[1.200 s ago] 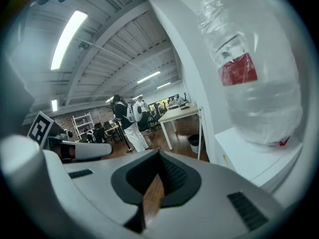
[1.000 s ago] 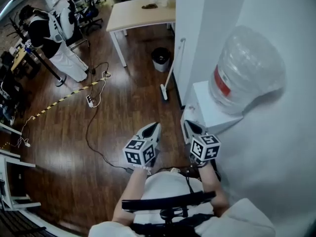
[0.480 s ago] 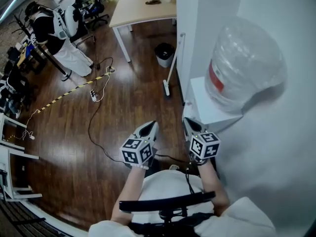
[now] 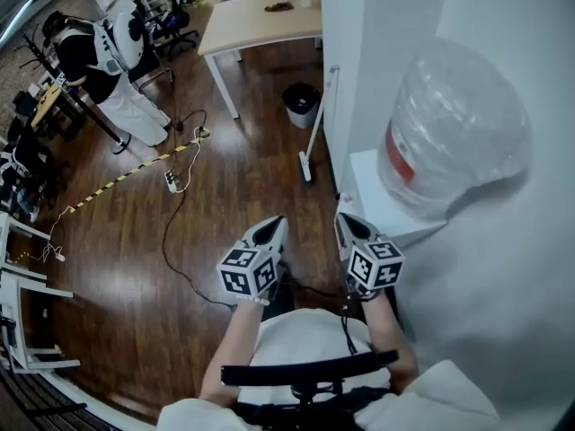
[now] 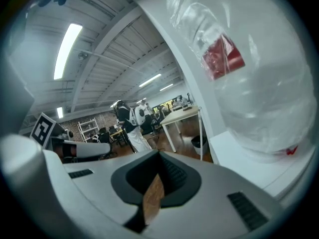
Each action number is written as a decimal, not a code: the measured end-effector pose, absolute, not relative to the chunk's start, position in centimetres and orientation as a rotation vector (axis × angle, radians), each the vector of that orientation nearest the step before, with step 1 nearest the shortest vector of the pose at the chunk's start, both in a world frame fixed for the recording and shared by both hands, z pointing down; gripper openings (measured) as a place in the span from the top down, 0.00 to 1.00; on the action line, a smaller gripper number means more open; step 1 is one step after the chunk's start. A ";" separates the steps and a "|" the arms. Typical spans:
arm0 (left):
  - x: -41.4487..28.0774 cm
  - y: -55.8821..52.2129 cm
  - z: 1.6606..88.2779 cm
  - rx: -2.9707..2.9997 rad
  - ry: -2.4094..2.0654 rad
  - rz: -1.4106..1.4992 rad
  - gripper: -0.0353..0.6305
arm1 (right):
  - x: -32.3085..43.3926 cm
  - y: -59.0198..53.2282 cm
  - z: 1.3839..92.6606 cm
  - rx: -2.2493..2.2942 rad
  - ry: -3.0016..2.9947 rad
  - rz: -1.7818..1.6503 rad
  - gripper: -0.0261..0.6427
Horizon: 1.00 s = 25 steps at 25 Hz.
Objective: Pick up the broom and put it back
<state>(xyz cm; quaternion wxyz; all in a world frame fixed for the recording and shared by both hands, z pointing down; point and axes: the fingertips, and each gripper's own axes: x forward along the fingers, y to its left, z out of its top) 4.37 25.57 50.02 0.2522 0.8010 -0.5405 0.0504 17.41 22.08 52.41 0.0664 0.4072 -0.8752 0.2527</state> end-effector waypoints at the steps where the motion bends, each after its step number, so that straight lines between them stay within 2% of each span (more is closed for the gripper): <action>1: 4.2 24.7 50.3 2.183 -1.463 0.139 0.94 | 17.1 21.2 52.7 1.231 -2.636 0.763 0.94; 12: -3.1 10.7 54.1 2.188 -1.346 0.133 0.94 | 10.2 8.9 57.1 1.299 -2.507 0.820 0.94; 25: -15.2 -7.2 53.4 2.234 -1.216 0.150 0.94 | -3.1 -8.6 55.0 1.394 -2.443 0.821 0.94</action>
